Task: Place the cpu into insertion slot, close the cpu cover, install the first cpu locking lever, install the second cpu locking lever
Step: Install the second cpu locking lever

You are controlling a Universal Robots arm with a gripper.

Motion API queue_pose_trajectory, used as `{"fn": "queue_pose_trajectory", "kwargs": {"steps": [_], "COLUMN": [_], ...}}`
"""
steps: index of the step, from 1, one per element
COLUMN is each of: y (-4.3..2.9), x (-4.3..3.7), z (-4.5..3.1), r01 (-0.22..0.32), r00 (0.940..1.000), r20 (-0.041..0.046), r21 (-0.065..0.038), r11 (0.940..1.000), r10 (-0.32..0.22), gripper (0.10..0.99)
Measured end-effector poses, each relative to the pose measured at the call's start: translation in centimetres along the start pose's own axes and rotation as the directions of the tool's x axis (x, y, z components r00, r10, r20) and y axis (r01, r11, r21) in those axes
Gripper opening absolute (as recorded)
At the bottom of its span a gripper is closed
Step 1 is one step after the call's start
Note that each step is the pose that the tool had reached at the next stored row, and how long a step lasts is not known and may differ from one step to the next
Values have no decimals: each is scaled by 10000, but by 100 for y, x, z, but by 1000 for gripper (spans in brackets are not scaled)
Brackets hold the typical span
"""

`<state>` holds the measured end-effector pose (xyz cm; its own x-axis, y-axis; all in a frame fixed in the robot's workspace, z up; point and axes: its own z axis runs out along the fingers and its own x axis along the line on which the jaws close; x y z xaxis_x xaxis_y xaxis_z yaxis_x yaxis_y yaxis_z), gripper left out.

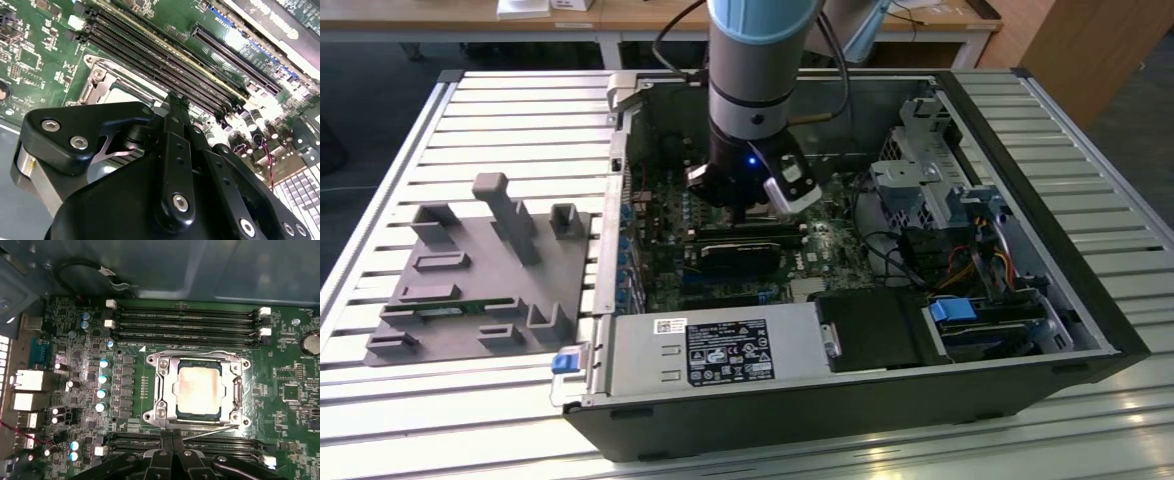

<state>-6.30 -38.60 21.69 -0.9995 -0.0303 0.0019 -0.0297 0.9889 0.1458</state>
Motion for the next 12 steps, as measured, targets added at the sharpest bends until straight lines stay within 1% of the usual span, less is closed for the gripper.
{"fn": "queue_pose_trajectory", "kwargs": {"steps": [3,6,9,12], "y": [-10,-40,-76,-94], "x": [16,39,65,80], "z": [32,38,39,43], "r01": [0,2,3,3], "r00": [10000,10000,10000,10000], "r20": [-1,5,8,11], "r21": [-21,-172,-280,-391], "r11": [10000,9999,9996,9992], "r10": [0,-2,-3,-3], "gripper": [106,106,106,106]}}
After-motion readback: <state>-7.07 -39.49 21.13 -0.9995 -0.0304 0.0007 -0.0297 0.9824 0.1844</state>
